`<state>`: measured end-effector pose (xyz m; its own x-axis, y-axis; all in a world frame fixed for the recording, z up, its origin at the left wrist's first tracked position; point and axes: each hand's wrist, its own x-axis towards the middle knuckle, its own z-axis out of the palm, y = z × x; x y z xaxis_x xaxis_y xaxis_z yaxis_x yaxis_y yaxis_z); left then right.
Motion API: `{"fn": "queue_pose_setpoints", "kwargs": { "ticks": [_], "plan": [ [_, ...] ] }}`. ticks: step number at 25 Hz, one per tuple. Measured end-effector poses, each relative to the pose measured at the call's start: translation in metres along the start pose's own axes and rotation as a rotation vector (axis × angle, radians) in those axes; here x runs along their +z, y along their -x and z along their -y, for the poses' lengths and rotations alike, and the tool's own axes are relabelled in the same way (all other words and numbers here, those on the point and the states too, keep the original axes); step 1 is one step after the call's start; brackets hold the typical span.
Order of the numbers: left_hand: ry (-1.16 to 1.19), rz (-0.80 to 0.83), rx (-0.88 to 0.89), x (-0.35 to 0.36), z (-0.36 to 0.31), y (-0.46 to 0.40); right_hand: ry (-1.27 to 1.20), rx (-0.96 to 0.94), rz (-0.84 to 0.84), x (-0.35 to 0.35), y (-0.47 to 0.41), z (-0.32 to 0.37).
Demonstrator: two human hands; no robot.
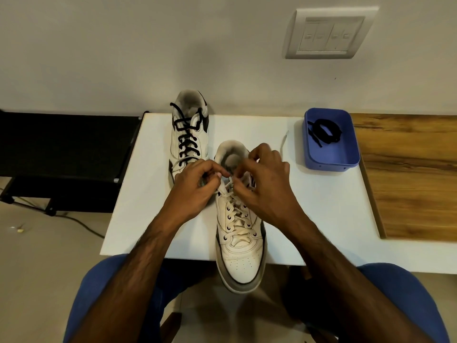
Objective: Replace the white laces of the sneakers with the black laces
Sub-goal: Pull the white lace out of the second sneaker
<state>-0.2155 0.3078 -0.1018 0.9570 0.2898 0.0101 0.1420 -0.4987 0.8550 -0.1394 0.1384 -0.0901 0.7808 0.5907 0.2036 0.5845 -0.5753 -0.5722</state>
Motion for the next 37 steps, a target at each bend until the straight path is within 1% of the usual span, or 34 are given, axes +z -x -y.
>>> {"fn": "queue_pose_setpoints", "kwargs": {
  "ticks": [2, 4, 7, 9, 12, 14, 17, 18, 19, 21, 24, 26, 29, 32, 33, 35, 37],
  "plan": [
    [0.000, -0.003, 0.015, 0.000, -0.001, 0.001, -0.134, 0.128, -0.073, -0.010, -0.004, -0.009],
    [0.003, -0.012, 0.014, 0.000, -0.002, 0.002, -0.154, 0.171, -0.058, -0.013, -0.003, -0.011],
    [0.007, -0.009, 0.001, 0.001, -0.001, 0.001, -0.071, 0.063, 0.002, -0.007, 0.002, 0.002],
    [-0.022, -0.015, -0.007, 0.000, -0.001, 0.000, 0.025, -0.016, 0.041, 0.001, 0.004, 0.008],
    [-0.073, -0.036, -0.005, -0.001, -0.001, 0.001, 0.101, 0.001, 0.083, 0.008, 0.002, 0.008],
    [-0.083, -0.051, -0.003, 0.001, -0.002, 0.001, 0.060, 0.017, 0.045, 0.004, 0.001, 0.006],
    [-0.080, -0.061, -0.001, 0.001, -0.003, 0.001, -0.079, 0.146, -0.085, -0.011, -0.003, -0.005],
    [-0.084, -0.064, -0.001, 0.001, -0.003, 0.001, -0.100, 0.175, -0.091, -0.014, -0.003, -0.009],
    [-0.085, -0.065, 0.001, 0.001, -0.003, 0.001, -0.113, 0.179, -0.070, -0.015, -0.002, -0.010],
    [-0.082, -0.062, 0.002, 0.001, -0.003, 0.001, -0.125, 0.131, 0.000, -0.011, 0.001, -0.005],
    [-0.098, -0.064, -0.008, 0.001, -0.002, 0.000, -0.025, 0.028, 0.057, 0.005, 0.005, 0.006],
    [-0.099, -0.059, -0.010, 0.001, -0.001, 0.000, 0.032, 0.025, 0.078, 0.010, 0.006, 0.009],
    [-0.087, -0.055, -0.004, 0.002, -0.003, 0.001, 0.031, 0.036, 0.054, 0.005, 0.002, 0.006],
    [-0.079, -0.052, -0.006, 0.001, -0.004, 0.000, -0.087, 0.172, -0.064, -0.010, -0.003, -0.008],
    [-0.080, -0.054, -0.009, 0.001, -0.003, 0.001, -0.096, 0.194, -0.081, -0.012, -0.003, -0.011],
    [-0.071, -0.061, -0.008, 0.001, -0.002, 0.001, -0.102, 0.169, -0.036, -0.012, 0.000, -0.010],
    [-0.071, -0.067, -0.011, 0.001, -0.002, 0.001, -0.099, 0.093, 0.051, -0.003, 0.004, -0.001]
  ]
}}
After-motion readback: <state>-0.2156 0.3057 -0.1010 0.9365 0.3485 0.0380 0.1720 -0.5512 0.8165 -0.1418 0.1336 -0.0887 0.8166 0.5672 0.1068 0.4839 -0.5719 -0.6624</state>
